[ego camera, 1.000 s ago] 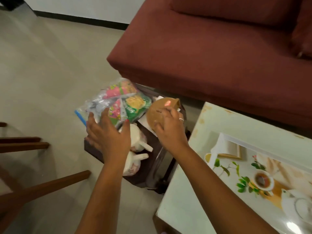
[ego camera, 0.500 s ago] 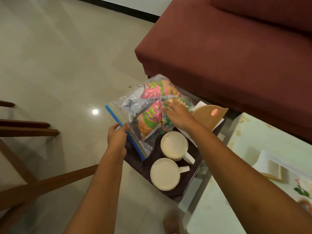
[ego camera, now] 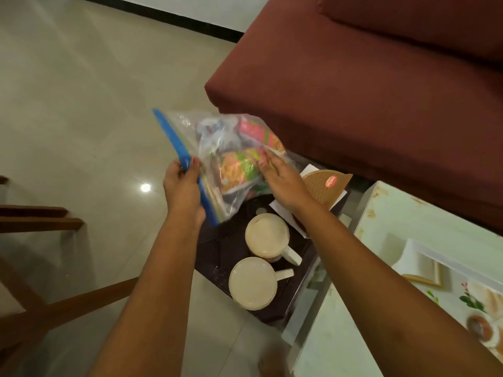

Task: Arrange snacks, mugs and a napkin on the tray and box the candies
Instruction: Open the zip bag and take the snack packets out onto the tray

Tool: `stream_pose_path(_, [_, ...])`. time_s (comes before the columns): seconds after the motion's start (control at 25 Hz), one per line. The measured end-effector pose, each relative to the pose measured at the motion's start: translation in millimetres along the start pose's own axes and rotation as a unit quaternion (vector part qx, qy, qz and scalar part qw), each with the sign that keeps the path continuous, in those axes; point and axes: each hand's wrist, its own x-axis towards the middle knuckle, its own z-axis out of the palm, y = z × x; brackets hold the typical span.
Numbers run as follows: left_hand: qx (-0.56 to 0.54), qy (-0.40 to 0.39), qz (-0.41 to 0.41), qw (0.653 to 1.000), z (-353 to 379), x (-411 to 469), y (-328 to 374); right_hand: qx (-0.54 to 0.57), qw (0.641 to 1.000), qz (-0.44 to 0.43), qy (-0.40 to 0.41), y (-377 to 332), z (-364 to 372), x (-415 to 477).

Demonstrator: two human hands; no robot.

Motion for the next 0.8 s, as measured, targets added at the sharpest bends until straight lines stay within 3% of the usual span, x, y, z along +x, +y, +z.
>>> stream_pose_path(0.16, [0.063,-0.132,0.153,0.977,83,-34,83,0.175,0.981,0.022,0.076,-21,-31,-21])
stream_pose_path(0.36, [0.137,-0.282,0.266,0.912,154,-136,133,0.294,0.944,-0.019,0.15,-37,-100,-80])
stream_pose_path(0.52, [0.074,-0.328,0.219,0.916,169,-205,111,0.33,0.923,-0.017,0.196,-14,-164,-136])
stream_pose_path(0.68, [0.096,-0.342,0.108,0.929,186,-254,40,0.329,0.923,0.093,0.178,42,-182,-205])
stream_pose_path(0.8, [0.151,-0.327,0.017,0.933,172,-274,-27,0.36,0.899,0.207,0.139,92,-160,-242])
